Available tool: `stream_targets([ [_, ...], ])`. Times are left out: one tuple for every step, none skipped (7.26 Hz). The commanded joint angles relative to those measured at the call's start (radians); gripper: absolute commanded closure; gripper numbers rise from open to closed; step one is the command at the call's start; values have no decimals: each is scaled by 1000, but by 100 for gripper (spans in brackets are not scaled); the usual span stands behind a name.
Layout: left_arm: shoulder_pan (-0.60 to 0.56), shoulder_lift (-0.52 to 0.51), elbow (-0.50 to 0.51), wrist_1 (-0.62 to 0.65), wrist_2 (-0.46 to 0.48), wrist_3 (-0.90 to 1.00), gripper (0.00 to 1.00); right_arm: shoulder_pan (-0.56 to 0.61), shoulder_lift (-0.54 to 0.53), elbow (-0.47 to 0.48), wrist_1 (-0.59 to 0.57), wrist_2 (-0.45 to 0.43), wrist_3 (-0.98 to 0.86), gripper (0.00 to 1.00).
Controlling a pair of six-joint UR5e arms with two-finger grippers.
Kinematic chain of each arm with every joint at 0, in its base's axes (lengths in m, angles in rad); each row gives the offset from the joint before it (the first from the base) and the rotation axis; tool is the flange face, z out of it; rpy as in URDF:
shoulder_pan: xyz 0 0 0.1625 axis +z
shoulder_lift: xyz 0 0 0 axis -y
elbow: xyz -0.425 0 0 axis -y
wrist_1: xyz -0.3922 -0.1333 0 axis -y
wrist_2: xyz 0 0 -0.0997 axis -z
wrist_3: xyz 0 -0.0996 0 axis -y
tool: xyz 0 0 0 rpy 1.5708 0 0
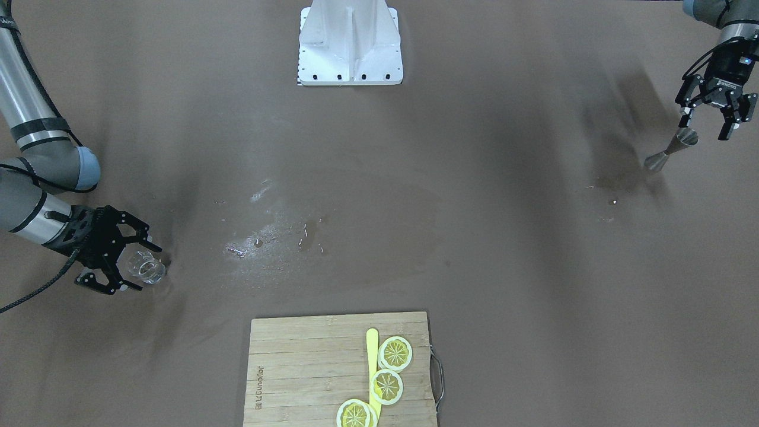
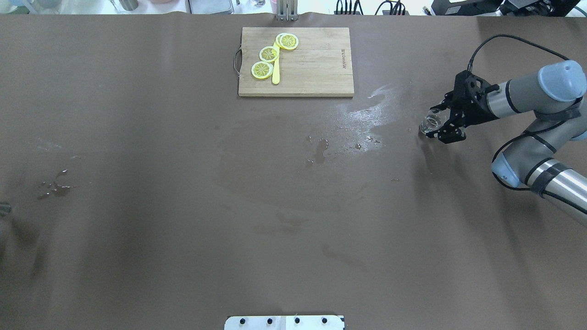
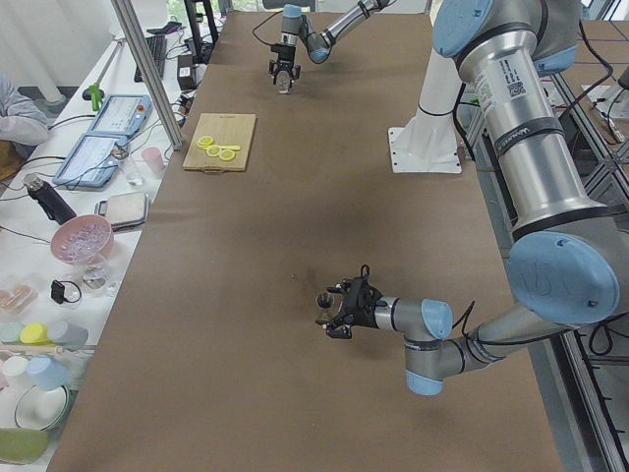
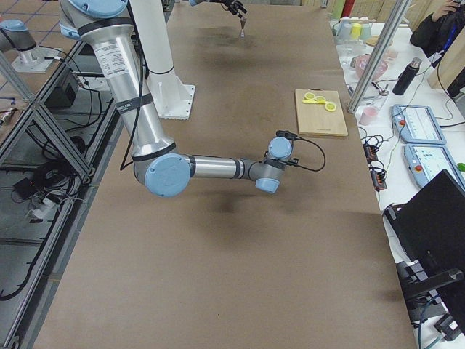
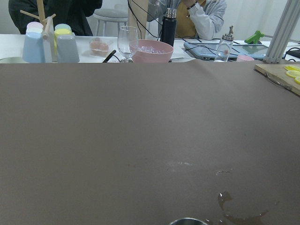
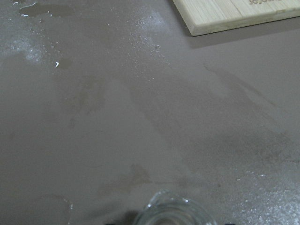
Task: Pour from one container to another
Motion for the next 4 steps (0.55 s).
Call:
stream_targets([
  [114,-17,3,-13,156,0,1,-5,3,-4,2,-6,1,29],
  [143,-21,13,-12,183,0,1,-6,3,-4,0,-7,-1,32],
  [202,-42,41,-3,270,0,1,-6,3,-4,0,-7,1,33],
  [314,-62,65,-1,423,-2,1,-5,3,-4,0,-6,1,33],
])
